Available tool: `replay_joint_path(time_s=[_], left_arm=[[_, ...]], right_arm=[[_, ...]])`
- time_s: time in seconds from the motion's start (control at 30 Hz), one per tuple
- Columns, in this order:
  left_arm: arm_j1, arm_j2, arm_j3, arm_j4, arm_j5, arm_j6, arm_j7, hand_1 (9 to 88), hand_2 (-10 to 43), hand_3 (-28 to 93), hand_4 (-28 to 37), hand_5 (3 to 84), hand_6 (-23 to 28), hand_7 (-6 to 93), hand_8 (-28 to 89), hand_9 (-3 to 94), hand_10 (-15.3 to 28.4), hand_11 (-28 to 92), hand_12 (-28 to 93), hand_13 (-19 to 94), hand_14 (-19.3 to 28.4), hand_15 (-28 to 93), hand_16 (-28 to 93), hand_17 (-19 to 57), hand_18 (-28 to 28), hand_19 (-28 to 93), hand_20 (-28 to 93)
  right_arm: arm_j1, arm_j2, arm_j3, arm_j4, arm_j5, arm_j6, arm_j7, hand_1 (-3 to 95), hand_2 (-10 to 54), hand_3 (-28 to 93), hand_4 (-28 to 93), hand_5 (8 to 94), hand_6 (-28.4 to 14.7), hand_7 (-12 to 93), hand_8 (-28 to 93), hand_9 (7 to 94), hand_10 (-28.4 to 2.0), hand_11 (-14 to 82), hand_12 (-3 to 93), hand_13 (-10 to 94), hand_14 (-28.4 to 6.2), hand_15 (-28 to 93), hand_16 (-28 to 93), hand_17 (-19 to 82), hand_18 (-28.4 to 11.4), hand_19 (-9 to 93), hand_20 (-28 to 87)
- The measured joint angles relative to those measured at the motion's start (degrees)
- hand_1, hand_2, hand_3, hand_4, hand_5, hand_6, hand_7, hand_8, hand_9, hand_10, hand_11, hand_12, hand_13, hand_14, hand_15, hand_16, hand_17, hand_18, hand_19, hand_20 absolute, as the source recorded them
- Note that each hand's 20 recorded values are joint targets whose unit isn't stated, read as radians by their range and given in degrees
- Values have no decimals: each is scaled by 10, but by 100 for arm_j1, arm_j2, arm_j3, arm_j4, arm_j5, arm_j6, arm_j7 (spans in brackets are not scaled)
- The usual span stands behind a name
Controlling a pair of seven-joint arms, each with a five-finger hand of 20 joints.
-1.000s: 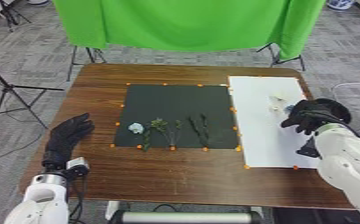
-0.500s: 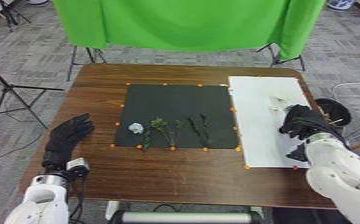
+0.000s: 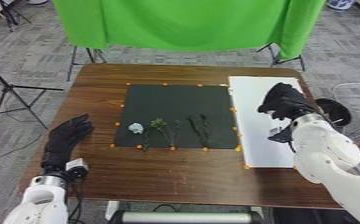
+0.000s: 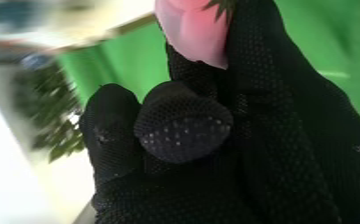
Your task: Arrange flowers
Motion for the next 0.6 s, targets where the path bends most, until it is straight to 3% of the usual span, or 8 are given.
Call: replay_joint_path(time_s=[0.13, 0.33, 0.6], left_arm=[[-12, 30, 21, 3, 0, -1, -2, 224, -68, 671, -283, 507, 15, 170, -65, 486, 131, 190, 143, 412, 164, 213, 7, 124, 118, 90, 229], [-132, 81, 129, 64, 7, -8, -1, 223, -67, 670, -283, 506, 15, 171, -65, 485, 131, 189, 143, 412, 163, 212, 6, 124, 118, 90, 229], [-280, 107, 226, 143, 0, -27, 1, 211, -52, 658, -283, 507, 16, 169, -65, 486, 132, 189, 144, 412, 164, 212, 7, 124, 118, 91, 229]], right_arm=[[1167, -344, -1062, 192, 262, 143, -455, 630, -95, 629, -177, 809, 0, 260, 87, 871, -119, 83, 407, 905, -10, 636, 311, 653, -122, 932, 523], [2662, -1458, -2608, 1106, 14, 310, -938, 629, -95, 628, -178, 810, 0, 260, 85, 871, -118, 78, 407, 905, -10, 639, 314, 653, -122, 932, 531], [3441, -3030, -3606, 1981, 27, 454, -1049, 628, -95, 632, -181, 812, -1, 260, 74, 870, -119, 72, 403, 904, -10, 645, 316, 656, -122, 932, 547]])
